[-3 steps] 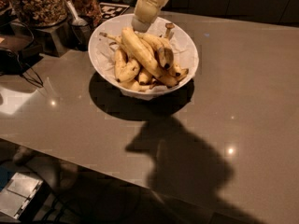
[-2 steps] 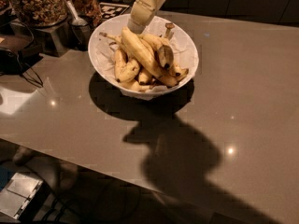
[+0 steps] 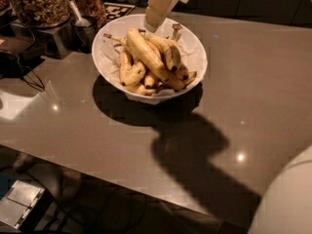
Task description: Pick banana from white bowl
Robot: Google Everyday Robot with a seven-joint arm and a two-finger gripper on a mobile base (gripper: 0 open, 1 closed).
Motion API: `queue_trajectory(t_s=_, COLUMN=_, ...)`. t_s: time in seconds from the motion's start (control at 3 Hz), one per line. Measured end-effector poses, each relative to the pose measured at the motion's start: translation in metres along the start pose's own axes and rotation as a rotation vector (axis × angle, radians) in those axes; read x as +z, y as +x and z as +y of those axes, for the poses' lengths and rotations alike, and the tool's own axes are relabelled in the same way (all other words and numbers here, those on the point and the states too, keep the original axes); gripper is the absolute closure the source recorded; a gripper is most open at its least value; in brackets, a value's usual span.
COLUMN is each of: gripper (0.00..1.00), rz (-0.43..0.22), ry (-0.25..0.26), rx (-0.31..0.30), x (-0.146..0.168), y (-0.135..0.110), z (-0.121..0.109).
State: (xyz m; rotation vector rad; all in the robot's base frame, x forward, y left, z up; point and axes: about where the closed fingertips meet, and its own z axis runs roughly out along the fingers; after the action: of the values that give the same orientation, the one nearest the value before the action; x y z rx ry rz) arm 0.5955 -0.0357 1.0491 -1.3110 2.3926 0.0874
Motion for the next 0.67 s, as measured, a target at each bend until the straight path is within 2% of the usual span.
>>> queue_trajectory(t_s=0.33, gripper=0.49, rz=0.016, ry=-0.016, rx=0.049, x=0.012, y=0.002, z=-0.011)
queue_trajectory(t_s=0.67, gripper=0.45, rz=0.035, ry=-0.046, rx=0.084, x=0.028, y=0.003, z=-0.019)
